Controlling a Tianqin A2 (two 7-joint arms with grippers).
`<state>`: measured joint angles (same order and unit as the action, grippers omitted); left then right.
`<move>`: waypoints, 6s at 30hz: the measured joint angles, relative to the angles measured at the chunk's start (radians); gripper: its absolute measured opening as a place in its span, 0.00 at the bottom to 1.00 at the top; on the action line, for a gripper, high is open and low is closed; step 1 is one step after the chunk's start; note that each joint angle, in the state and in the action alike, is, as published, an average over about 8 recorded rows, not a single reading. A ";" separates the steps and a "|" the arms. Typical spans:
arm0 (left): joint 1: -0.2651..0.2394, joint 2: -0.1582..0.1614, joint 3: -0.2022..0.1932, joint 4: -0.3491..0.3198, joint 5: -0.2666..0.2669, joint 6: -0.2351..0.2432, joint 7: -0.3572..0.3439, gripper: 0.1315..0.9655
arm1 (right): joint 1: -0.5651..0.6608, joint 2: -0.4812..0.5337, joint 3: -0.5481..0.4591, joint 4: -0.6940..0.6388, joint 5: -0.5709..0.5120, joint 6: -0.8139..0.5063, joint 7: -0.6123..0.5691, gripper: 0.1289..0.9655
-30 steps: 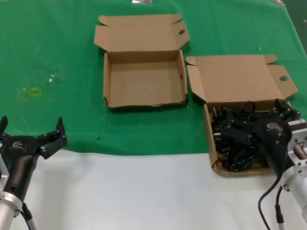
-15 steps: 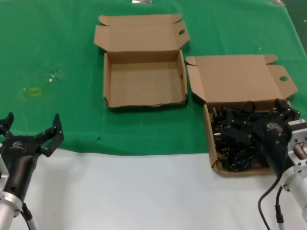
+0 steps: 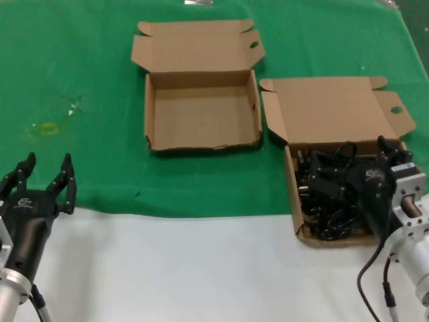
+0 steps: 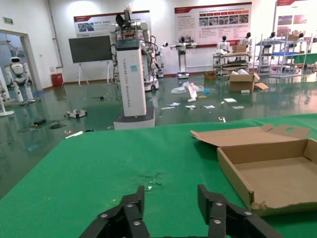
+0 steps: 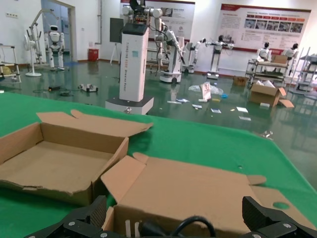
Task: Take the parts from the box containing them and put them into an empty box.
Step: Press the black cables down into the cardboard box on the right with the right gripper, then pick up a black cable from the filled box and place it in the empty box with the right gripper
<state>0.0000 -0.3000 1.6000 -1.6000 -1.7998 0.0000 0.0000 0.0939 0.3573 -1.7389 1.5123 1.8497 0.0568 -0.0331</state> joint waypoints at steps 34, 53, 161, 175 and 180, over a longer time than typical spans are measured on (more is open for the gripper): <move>0.000 0.000 0.000 0.000 0.000 0.000 -0.001 0.01 | 0.374 0.531 -0.294 -0.078 -0.037 -0.453 0.120 1.00; 0.000 0.000 0.000 0.000 0.000 0.000 0.000 0.01 | 0.828 0.450 -0.397 -0.388 -0.272 -1.071 -0.193 1.00; 0.000 0.000 0.000 0.000 0.000 0.000 0.000 0.01 | 1.117 0.292 -0.421 -0.601 -0.517 -1.426 -0.206 0.10; 0.000 0.000 0.000 0.000 0.000 0.000 0.000 0.01 | 1.135 0.132 -0.438 -0.690 -0.538 -1.273 -0.227 0.10; 0.000 0.000 0.000 0.000 0.000 0.000 0.000 0.01 | 1.149 0.061 -0.441 -0.760 -0.537 -1.214 -0.253 0.10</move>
<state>0.0000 -0.3000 1.6000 -1.6000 -1.7997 0.0000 -0.0003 1.2433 0.4182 -2.1797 0.7523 1.3124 -1.1570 -0.2861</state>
